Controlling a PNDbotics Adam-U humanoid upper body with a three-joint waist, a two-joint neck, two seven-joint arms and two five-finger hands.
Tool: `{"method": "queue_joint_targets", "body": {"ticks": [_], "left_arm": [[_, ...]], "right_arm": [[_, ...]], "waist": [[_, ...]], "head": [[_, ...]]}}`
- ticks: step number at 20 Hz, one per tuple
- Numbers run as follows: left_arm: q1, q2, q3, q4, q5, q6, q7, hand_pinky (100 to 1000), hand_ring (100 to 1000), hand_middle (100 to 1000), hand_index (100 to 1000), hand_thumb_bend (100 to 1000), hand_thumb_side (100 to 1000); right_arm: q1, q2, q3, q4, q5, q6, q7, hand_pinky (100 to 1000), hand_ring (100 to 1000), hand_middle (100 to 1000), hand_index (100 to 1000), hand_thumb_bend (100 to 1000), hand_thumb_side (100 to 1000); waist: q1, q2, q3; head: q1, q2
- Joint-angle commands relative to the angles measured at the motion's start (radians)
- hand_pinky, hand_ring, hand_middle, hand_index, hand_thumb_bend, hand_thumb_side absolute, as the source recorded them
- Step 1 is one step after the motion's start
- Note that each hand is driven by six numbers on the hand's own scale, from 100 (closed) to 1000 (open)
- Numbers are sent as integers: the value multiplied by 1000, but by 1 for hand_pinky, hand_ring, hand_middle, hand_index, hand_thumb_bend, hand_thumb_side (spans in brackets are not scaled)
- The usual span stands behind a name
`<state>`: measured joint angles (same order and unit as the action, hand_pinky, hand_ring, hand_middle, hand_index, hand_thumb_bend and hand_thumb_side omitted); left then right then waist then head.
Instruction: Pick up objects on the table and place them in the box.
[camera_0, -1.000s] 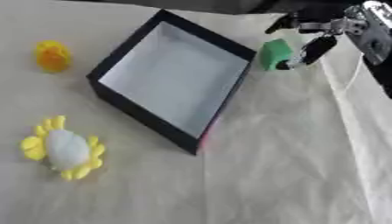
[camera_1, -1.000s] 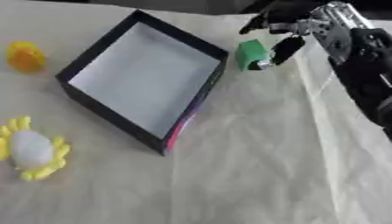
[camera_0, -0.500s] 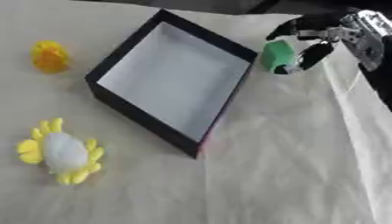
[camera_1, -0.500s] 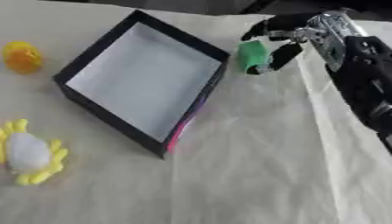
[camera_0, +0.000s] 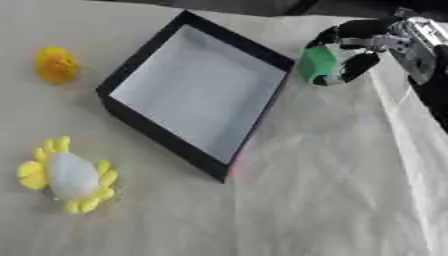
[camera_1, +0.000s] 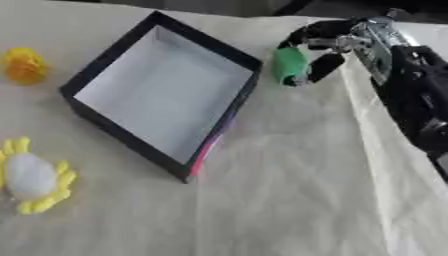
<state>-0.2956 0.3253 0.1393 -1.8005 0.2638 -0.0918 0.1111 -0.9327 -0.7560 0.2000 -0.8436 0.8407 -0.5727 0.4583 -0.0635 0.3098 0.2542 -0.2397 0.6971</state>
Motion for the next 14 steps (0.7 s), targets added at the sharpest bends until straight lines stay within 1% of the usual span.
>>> {"method": "queue_joint_targets", "body": {"ticks": [1,2,5,6,7,8,9,10,11,12,13,14], "left_arm": [[-11,26,-2,-18,-1,0,-5,850,832,736,798,100,691],[-11,25,-2,-18,-1,0,-5,850,832,734,797,100,690],[-8,26,-2,-16,-3,1,-6,850,832,733,795,100,690],[-8,26,-2,-16,-3,1,-6,850,832,733,795,100,691],[-8,25,-3,-15,-3,1,-6,850,832,733,795,100,691],[-8,24,-3,-15,-2,2,-7,850,832,732,795,100,690],[-8,24,-4,-15,-2,2,-8,850,832,732,795,100,690],[-8,24,-4,-15,-2,2,-9,850,832,732,795,100,688],[-8,25,-4,-15,-2,2,-8,850,832,732,795,100,688],[-7,27,-3,-16,-1,1,-8,851,832,732,795,100,687],[-7,28,-3,-16,-1,1,-7,851,832,732,795,100,687],[-7,30,-2,-16,-1,0,-6,850,832,732,795,100,684]], "right_arm": [[-22,-18,-18,7,-11,14,-14,948,851,803,922,323,690],[-23,-15,-21,8,-23,15,-19,912,792,719,862,245,606],[-28,-15,-19,-2,-74,15,-38,883,729,633,798,176,548],[-31,-15,-19,-7,-92,17,-45,869,680,585,750,144,516],[-32,-15,-18,-12,-108,19,-52,869,680,585,750,144,516],[-35,-15,-19,-18,-123,22,-63,844,611,492,644,101,485],[-36,-16,-19,-24,-135,26,-74,841,607,484,634,100,482],[-39,-18,-20,-31,-148,29,-86,829,583,424,566,100,448],[-41,-21,-19,-38,-160,33,-97,827,582,418,559,100,444],[-43,-25,-20,-46,-171,39,-108,826,574,405,547,100,414],[-46,-29,-19,-55,-181,46,-117,827,569,400,543,100,410],[-49,-33,-17,-67,-187,49,-124,826,565,395,538,100,383]], "waist": [[-7,-3,2],[-6,-2,2],[-4,-2,-1],[-4,-3,-3],[-3,-3,-4],[-3,-4,-4],[-3,-5,-5],[-2,-6,-6],[-2,-8,-7],[-2,-10,-9],[-2,-12,-10],[-2,-15,-12]], "head": [[-3,-16],[-3,-16],[2,-9],[2,-8],[2,-8],[3,-6],[4,-4],[5,-1],[5,2],[4,5],[4,7],[4,10]]}}
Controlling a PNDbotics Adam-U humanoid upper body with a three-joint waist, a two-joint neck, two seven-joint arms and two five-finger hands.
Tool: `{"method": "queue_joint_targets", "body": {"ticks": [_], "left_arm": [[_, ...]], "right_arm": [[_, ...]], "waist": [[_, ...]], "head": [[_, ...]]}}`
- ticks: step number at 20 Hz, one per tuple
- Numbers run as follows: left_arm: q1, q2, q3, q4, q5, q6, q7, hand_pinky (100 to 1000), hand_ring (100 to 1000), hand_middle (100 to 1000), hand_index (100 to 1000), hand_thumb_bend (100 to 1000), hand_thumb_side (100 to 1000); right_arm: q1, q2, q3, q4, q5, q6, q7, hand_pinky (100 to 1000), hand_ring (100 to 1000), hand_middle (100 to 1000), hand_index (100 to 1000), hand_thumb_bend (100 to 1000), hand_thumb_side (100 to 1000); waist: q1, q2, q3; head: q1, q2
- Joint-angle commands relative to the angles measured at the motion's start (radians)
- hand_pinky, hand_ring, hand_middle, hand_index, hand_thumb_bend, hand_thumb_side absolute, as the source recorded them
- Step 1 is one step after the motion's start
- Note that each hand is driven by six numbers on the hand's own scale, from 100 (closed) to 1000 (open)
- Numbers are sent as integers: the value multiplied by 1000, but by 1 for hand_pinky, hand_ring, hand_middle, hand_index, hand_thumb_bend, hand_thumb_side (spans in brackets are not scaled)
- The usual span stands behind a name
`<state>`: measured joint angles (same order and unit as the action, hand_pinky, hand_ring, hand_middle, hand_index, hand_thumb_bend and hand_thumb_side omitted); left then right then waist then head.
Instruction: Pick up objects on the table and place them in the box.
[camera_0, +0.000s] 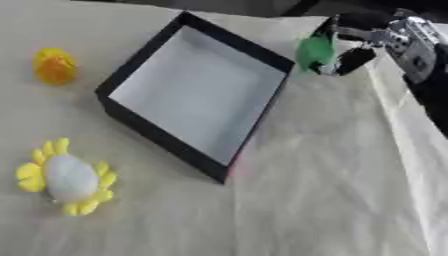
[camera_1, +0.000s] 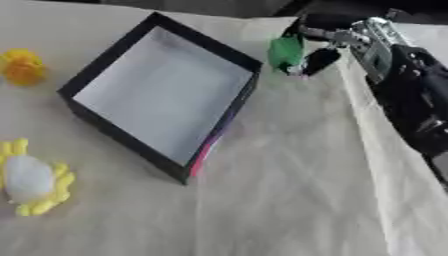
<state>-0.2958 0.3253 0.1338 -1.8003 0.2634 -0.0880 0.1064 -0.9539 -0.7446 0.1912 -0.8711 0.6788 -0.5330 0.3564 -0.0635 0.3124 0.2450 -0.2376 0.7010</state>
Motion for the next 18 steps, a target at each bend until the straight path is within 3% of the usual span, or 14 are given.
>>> {"method": "queue_joint_targets", "body": {"ticks": [1,4,5,6,12,18], "left_arm": [[-6,32,4,-17,0,-5,-1,851,832,732,795,100,682],[-1,40,6,-20,0,-8,2,851,832,733,795,100,678],[1,42,8,-20,0,-9,4,850,832,733,795,100,677],[2,44,9,-19,0,-10,5,851,832,733,795,100,676],[16,54,16,-16,1,-12,15,851,833,734,796,100,673],[34,60,24,-11,0,-15,27,851,833,735,797,100,669]], "right_arm": [[-31,-49,-6,-54,-42,13,-22,825,564,395,538,100,377],[-50,-73,4,-121,-101,23,-5,817,560,394,537,100,351],[-60,-83,8,-152,-124,29,1,815,561,400,542,100,566],[-71,-91,12,-184,-148,37,8,814,558,397,541,100,327],[-142,-90,31,-380,-329,112,53,814,550,389,537,100,239],[-221,2,106,-571,-402,135,111,795,557,413,549,100,296]], "waist": [[-1,-21,-5],[1,-33,-14],[1,-37,-18],[1,-42,-22],[2,-70,-43],[8,-95,-59]], "head": [[3,11],[5,26],[7,30],[8,33],[9,52],[12,67]]}}
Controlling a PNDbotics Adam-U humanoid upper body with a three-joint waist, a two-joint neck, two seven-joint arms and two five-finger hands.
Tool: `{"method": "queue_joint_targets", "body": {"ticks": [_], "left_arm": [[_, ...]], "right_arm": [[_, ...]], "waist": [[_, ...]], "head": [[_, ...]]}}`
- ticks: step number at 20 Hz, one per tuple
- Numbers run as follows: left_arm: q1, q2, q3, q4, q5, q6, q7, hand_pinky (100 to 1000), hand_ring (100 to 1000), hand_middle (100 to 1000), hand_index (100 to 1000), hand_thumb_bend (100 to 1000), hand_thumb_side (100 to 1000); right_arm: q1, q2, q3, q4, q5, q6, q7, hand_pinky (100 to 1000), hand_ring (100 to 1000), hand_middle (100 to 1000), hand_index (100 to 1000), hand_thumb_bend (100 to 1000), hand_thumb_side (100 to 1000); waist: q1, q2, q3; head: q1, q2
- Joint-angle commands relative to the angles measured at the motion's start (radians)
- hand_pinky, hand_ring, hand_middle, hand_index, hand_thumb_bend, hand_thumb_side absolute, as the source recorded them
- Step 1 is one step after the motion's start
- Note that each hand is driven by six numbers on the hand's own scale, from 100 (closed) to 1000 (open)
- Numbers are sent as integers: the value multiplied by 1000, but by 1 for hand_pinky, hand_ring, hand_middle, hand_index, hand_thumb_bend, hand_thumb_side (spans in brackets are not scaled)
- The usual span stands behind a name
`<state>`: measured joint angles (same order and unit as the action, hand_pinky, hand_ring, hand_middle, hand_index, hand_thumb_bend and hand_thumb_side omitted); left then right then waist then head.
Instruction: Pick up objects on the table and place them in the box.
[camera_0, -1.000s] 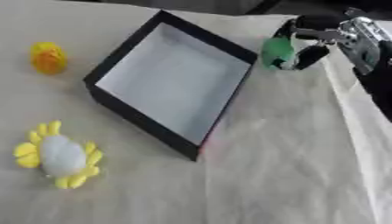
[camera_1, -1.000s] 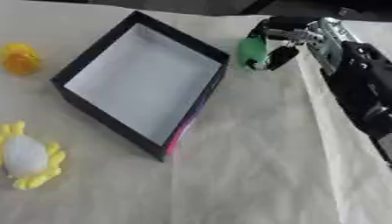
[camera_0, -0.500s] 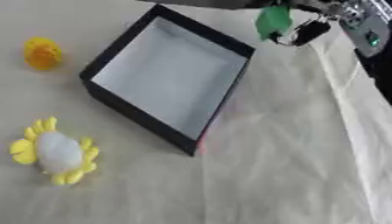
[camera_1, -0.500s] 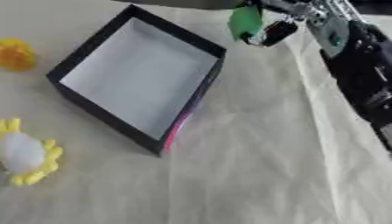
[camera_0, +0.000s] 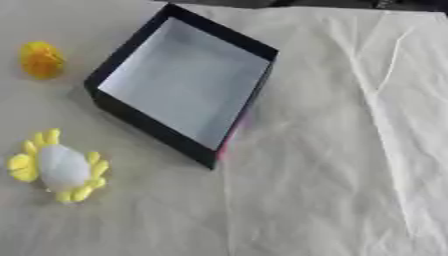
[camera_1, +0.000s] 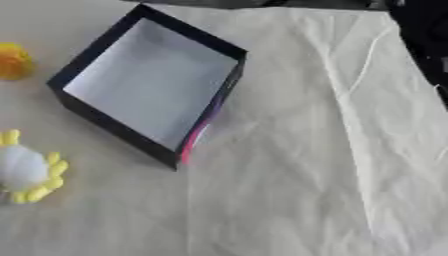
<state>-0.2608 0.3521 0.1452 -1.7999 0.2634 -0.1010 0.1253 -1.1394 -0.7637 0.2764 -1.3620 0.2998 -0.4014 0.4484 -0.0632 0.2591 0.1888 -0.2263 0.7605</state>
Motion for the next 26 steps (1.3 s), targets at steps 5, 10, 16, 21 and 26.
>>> {"method": "queue_joint_targets", "body": {"ticks": [5,10,16,21,26], "left_arm": [[10,36,14,-7,1,-4,15,851,833,735,797,100,670],[13,33,13,-2,1,-3,15,851,833,735,796,100,673],[13,25,11,6,1,-2,16,851,834,735,797,100,677],[14,22,15,23,0,-2,21,852,834,734,797,100,681],[38,37,45,57,-20,-18,50,853,836,735,797,100,674]], "right_arm": [[-78,164,71,-163,-31,20,46,795,556,412,549,100,289],[-75,282,117,-146,3,14,100,797,554,412,550,100,292],[-18,396,144,-65,91,-10,120,809,552,406,546,100,261],[19,446,142,-12,164,-11,44,808,553,396,539,100,228],[48,462,143,-4,191,27,-49,789,546,365,516,100,191]], "waist": [[11,-56,-9],[11,-58,-7],[11,-52,8],[10,-49,17],[11,-47,24]], "head": [[-10,9],[-15,9],[-25,9],[-34,9],[-42,9]]}}
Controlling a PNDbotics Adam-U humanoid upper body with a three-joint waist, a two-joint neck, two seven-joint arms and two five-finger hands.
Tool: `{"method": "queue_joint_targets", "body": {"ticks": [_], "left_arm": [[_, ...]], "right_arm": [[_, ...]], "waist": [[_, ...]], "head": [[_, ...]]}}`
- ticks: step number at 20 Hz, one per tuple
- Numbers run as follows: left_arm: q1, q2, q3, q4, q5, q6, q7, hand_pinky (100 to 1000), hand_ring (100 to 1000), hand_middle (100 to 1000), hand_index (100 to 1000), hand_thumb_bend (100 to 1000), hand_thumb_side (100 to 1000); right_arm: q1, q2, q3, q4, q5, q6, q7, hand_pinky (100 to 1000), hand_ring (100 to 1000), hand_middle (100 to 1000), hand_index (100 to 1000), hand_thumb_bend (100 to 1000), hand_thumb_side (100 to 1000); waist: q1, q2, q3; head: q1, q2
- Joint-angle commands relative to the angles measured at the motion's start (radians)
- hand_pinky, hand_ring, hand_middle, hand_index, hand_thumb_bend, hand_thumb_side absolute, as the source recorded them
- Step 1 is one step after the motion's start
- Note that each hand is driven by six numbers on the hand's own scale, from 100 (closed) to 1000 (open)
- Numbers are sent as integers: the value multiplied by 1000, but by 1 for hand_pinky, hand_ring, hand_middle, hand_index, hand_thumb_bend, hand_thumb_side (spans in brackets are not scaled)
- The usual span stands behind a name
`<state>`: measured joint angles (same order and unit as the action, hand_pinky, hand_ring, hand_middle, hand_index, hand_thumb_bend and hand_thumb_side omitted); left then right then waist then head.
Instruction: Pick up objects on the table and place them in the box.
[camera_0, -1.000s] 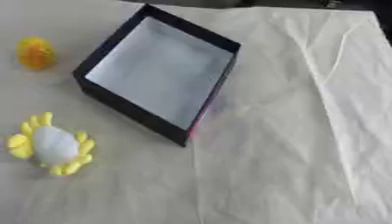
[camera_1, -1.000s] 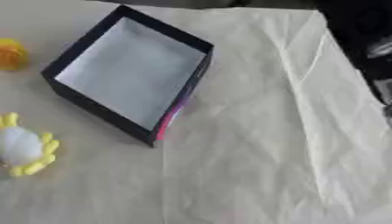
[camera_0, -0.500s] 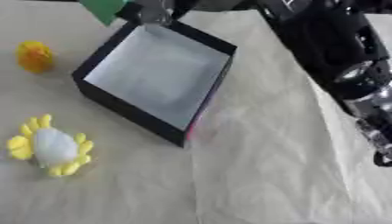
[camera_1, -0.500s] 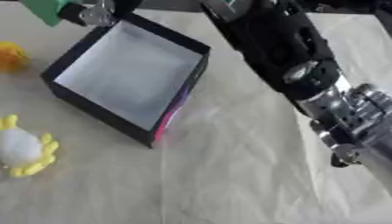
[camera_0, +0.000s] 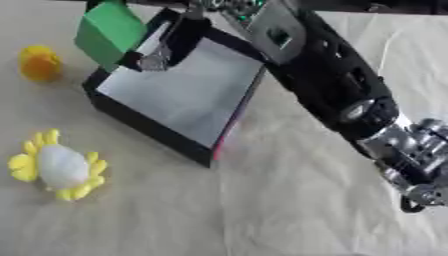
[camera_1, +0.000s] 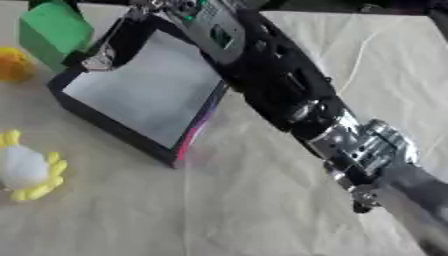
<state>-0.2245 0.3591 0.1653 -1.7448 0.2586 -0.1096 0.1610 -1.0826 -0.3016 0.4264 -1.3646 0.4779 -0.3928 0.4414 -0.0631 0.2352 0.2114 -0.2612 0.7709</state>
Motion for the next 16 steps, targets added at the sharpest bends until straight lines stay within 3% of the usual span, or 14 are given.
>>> {"method": "queue_joint_targets", "body": {"ticks": [1,7,12,16], "left_arm": [[5,33,38,15,-23,-12,24,852,835,734,797,100,683],[32,86,117,91,-7,-46,112,853,835,734,797,100,679],[63,144,147,79,0,-85,144,852,835,735,797,100,657],[97,174,159,71,-9,-100,157,852,836,736,798,100,651]], "right_arm": [[-3,-1,-10,-3,17,34,-67,769,500,347,505,100,172],[9,-18,-13,-6,55,86,-144,768,501,354,511,100,195],[24,-40,-12,23,120,61,-125,762,507,362,515,100,242],[36,-69,-9,69,176,5,-74,761,527,386,533,100,321]], "waist": [[11,-23,3],[14,-21,5],[17,-23,-1],[14,-28,-13]], "head": [[-8,-1],[-13,-1],[-11,-1],[-6,-1]]}}
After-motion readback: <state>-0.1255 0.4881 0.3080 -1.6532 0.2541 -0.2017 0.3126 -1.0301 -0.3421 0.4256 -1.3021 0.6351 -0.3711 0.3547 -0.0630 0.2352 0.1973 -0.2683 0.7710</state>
